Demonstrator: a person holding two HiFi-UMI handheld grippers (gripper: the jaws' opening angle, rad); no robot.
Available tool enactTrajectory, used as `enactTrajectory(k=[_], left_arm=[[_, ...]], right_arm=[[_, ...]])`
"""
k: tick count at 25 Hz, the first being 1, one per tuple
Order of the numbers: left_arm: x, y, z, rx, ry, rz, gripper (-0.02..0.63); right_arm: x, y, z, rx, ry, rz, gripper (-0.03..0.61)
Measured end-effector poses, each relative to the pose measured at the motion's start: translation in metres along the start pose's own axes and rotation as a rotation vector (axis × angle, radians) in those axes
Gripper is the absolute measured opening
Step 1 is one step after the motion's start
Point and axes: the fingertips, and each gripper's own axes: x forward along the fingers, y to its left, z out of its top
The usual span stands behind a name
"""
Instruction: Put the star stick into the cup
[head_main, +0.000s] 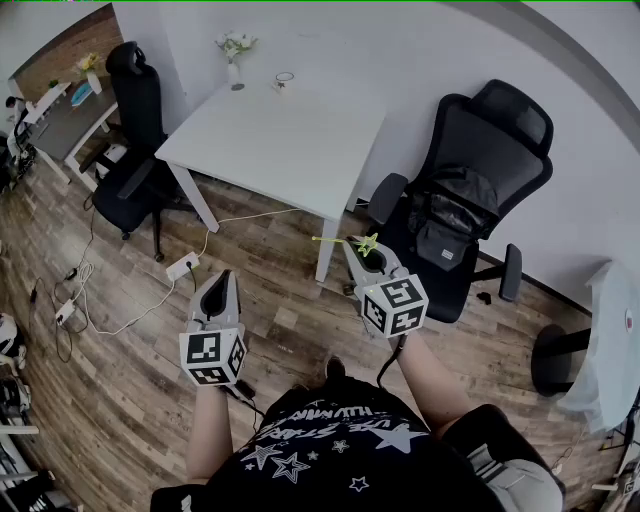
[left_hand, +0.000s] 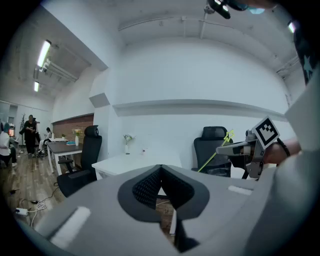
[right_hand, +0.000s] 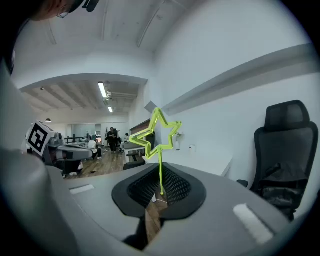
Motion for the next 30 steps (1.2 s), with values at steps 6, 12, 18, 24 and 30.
enactTrajectory(k=[6,12,18,24,30], left_arm=[[0.002,0.004,0.004,0.001,-0.005,-0.004,0.003],[-0.005,0.002,-0.001,-0.007,0.005,-0.011,0.003],[-0.024,0.008,-0.017,-0.057,0.029,-0.011,0.003],[-0.049,0.029,-0.022,-0.077,0.022,0.009,0.003],[-0.055,0.054,-0.030,-0.094,0.031,0.045,0.003]], right_arm=[[0.003,0.003,-0.001,-0.002,0.004,0.009,0.032],[-0.001,0.008,-0.005,-0.012,0.019,0.016,0.032],[0.000,0.019,-0.016,0.000,0.037,0.014,0.032],[0.003,0.041,-0.022,0.041,0.011,0.036,0.034],[0.012,0.034,-0.022,0.058,0.008,0.004,0.034]])
